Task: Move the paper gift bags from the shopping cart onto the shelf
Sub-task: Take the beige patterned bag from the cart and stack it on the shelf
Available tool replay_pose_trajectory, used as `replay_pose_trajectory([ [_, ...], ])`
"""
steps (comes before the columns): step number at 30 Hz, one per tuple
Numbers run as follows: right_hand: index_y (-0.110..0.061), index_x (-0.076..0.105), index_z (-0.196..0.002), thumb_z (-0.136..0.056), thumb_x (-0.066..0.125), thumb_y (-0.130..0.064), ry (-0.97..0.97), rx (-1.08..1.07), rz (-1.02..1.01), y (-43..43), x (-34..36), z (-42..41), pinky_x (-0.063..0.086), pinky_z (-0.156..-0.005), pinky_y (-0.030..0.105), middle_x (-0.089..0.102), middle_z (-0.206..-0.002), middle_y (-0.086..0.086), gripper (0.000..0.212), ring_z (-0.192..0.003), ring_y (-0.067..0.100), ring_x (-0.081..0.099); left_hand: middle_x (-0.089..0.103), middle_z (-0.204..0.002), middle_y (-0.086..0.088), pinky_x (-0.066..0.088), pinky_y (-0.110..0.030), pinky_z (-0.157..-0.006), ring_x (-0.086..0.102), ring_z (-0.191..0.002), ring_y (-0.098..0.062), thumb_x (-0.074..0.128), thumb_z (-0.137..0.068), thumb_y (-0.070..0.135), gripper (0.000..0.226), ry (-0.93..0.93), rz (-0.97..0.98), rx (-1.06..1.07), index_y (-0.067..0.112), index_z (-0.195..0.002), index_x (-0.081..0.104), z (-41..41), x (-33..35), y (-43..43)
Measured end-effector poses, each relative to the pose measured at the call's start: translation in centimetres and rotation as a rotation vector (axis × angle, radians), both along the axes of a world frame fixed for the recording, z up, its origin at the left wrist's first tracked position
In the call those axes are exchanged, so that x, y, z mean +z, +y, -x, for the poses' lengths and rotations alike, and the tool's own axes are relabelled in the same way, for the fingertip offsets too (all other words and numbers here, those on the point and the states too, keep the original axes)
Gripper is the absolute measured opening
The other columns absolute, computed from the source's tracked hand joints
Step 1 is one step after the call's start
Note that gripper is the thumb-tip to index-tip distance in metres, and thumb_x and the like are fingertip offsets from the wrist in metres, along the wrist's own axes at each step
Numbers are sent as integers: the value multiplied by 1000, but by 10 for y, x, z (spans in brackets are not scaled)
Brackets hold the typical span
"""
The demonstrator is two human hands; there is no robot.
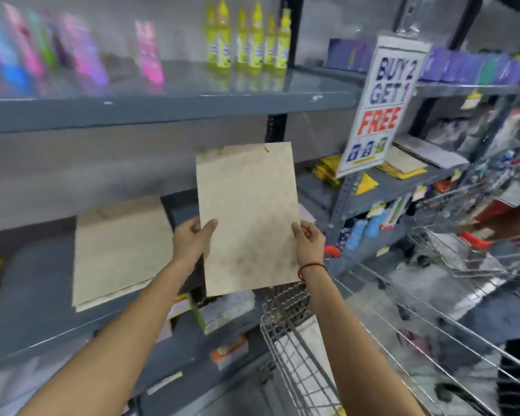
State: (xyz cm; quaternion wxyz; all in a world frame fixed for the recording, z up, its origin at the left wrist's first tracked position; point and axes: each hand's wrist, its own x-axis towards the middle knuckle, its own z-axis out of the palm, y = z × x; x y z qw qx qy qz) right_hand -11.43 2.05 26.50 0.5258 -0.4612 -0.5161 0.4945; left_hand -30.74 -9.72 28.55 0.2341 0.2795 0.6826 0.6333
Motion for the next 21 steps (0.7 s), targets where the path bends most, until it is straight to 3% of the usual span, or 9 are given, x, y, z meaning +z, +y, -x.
replay_pose_trajectory([
  [2, -1, 62, -91, -88, 61, -10, -12, 4, 1, -4, 1, 24, 39, -50, 8, 45, -58, -2, 10, -56, 8, 42, 58, -73, -15, 39, -26, -55, 51, -72, -20, 65, -87, 18, 25, 1, 19, 23, -6, -82, 63, 16, -6, -15],
  [5, 11, 59, -83, -87, 61, -4, 5, 59, 43, -19, 1, 74, 41, -63, 22, 35, -52, 16, 15, -58, 14, 41, 67, -99, -21, 46, -31, -76, 56, -86, -19, 62, -88, 8, 25, 27, 33, 108, -6, -109, 65, 50, -5, -48],
  [6, 8, 59, -79, -86, 61, -3, -12, 91, 58, -27, 0, 96, 39, -65, 24, 34, -52, 13, 13, -57, 13, 39, 68, -103, -22, 44, -32, -78, 55, -88, -17, 61, -88, 5, 24, 44, 37, 160, -5, -110, 65, 64, -5, -63],
  [8, 7, 60, -76, -86, 60, -2, -85, 152, 84, -44, 0, 135, 37, -64, 25, 38, -54, 11, 13, -57, 12, 38, 70, -102, -20, 42, -30, -77, 55, -84, -15, 61, -88, 5, 22, 56, 46, 249, -1, -108, 67, 91, -7, -85],
  [10, 5, 61, -74, -85, 54, 3, -115, 220, 86, -56, -1, 166, 37, -60, 24, 42, -59, 23, 14, -66, 17, 43, 71, -89, -8, 46, -30, -75, 57, -74, -16, 62, -87, 11, 18, 64, 97, 332, 10, -103, 71, 113, -7, -102],
  [11, 0, 61, -74, -85, 51, 4, -137, 240, 92, -63, -3, 182, 39, -62, 23, 46, -65, 19, 15, -73, 18, 44, 69, -82, -1, 48, -30, -76, 58, -73, -16, 63, -87, 13, 16, 63, 123, 369, 15, -100, 72, 125, -10, -110],
  [15, 2, 69, -100, -87, 56, 0, -250, 234, 81, -72, -10, 223, 53, -85, 36, 70, -98, 20, 18, -88, 24, 59, 64, -74, 12, 44, -21, -75, 59, -78, -12, 63, -87, 13, 14, 57, 179, 434, 17, -97, 73, 152, -19, -126],
  [19, 6, 66, -102, -88, 56, 1, -381, 259, 35, -77, -20, 248, 53, -87, 38, 70, -104, 24, 18, -99, 35, 64, 66, -84, 2, 44, -23, -74, 58, -80, -13, 62, -89, 14, 14, 83, 278, 420, 8, -96, 73, 174, -33, -128],
  [21, 12, 63, -99, -89, 53, 2, -465, 265, -8, -76, -28, 254, 53, -85, 44, 68, -102, 29, 17, -98, 39, 63, 64, -73, 2, 42, -19, -64, 54, -73, -12, 61, -90, 13, 14, 95, 326, 397, 12, -77, 67, 181, -39, -124],
])
